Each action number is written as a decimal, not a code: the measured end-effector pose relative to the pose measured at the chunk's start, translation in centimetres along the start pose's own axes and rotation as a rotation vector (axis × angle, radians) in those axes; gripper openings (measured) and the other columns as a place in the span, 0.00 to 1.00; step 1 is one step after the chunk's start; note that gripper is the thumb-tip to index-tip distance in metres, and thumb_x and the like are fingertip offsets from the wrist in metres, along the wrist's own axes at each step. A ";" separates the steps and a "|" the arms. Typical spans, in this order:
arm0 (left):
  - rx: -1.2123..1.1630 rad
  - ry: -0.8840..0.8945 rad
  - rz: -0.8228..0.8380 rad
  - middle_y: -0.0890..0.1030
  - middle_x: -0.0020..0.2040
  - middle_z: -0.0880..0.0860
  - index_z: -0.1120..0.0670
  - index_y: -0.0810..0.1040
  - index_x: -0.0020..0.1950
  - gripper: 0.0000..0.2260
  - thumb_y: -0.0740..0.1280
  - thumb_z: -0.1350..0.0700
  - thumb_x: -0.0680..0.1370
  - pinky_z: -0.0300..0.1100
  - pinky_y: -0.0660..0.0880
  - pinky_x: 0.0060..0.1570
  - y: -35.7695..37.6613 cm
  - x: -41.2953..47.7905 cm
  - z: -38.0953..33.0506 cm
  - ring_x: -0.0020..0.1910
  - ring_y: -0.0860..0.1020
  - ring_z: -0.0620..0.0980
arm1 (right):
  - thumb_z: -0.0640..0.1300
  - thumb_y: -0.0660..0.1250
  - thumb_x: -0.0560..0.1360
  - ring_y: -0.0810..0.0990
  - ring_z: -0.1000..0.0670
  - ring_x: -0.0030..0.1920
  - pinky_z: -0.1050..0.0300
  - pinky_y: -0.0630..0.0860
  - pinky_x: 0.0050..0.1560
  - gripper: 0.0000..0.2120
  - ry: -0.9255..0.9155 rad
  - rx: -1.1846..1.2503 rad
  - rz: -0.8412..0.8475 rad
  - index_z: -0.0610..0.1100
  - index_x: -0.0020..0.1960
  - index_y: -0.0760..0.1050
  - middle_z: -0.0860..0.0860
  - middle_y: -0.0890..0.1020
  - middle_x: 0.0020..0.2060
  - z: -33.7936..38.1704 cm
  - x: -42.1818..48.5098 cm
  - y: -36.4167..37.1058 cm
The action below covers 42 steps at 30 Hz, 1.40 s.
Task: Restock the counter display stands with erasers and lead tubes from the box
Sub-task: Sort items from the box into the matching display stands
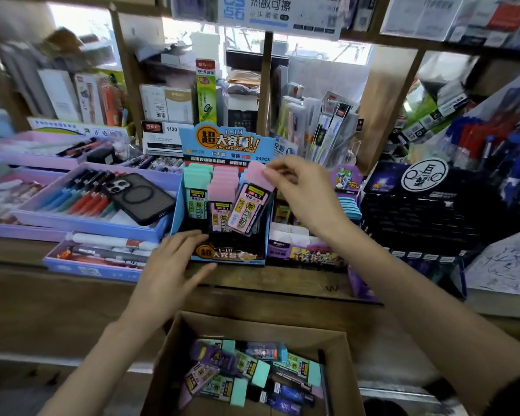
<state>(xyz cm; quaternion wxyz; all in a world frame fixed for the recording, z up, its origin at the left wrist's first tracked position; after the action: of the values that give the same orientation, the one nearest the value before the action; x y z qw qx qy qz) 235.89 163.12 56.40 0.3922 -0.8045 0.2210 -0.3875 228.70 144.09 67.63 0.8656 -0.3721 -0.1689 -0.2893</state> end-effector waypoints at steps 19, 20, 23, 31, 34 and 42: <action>0.116 0.089 -0.030 0.81 0.52 0.54 0.56 0.77 0.61 0.19 0.73 0.55 0.72 0.49 0.76 0.49 0.9 -0.4 1.7 0.50 0.80 0.57 | 0.44 0.62 0.79 0.79 0.47 0.45 0.57 0.71 0.44 0.11 -0.298 -0.282 0.172 0.37 0.51 0.79 0.45 0.83 0.44 1.9 2.3 7.8; 0.116 0.091 -0.034 0.81 0.52 0.54 0.56 0.77 0.61 0.19 0.73 0.55 0.72 0.49 0.76 0.49 0.9 -0.4 1.7 0.50 0.80 0.57 | 0.44 0.62 0.79 0.79 0.47 0.45 0.57 0.70 0.44 0.11 -0.302 -0.283 0.177 0.38 0.51 0.79 0.45 0.83 0.44 1.9 2.2 7.7; 0.111 0.091 -0.048 0.81 0.52 0.54 0.56 0.77 0.61 0.19 0.73 0.55 0.72 0.48 0.76 0.48 0.9 -0.5 1.7 0.49 0.80 0.57 | 0.43 0.63 0.78 0.80 0.46 0.47 0.54 0.73 0.48 0.11 -0.304 -0.266 0.166 0.38 0.53 0.79 0.44 0.83 0.46 1.8 1.9 7.2; 0.110 0.108 -0.061 0.81 0.53 0.53 0.56 0.77 0.61 0.19 0.73 0.55 0.72 0.47 0.76 0.48 1.0 -0.6 1.9 0.49 0.80 0.56 | 0.43 0.62 0.79 0.80 0.43 0.50 0.52 0.74 0.51 0.12 -0.379 -0.330 0.138 0.36 0.54 0.79 0.43 0.83 0.49 1.6 2.0 6.8; 0.116 0.110 -0.060 0.81 0.53 0.53 0.55 0.76 0.62 0.19 0.72 0.55 0.73 0.46 0.76 0.48 1.1 -0.6 2.0 0.50 0.79 0.54 | 0.44 0.61 0.79 0.80 0.42 0.49 0.51 0.72 0.50 0.13 -0.417 -0.382 0.178 0.36 0.54 0.79 0.42 0.83 0.48 1.9 2.2 7.5; 0.136 0.117 -0.061 0.81 0.53 0.53 0.55 0.76 0.62 0.19 0.73 0.55 0.72 0.45 0.76 0.47 1.2 -0.6 2.1 0.50 0.80 0.54 | 0.42 0.62 0.79 0.79 0.41 0.54 0.49 0.72 0.55 0.14 -0.376 -0.345 0.152 0.35 0.58 0.77 0.41 0.82 0.53 2.1 1.8 8.9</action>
<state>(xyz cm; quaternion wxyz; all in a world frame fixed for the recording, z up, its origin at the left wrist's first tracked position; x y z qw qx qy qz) 237.16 163.73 54.36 0.4203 -0.7584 0.1921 -0.4597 235.49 149.87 65.06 0.7620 -0.5729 -0.2466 -0.1739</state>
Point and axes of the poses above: each hand's wrist, its own x-axis towards the middle knuckle, its own y-axis out of the palm, z = x × y, the point moved 6 cm from there along x, towards the middle knuckle
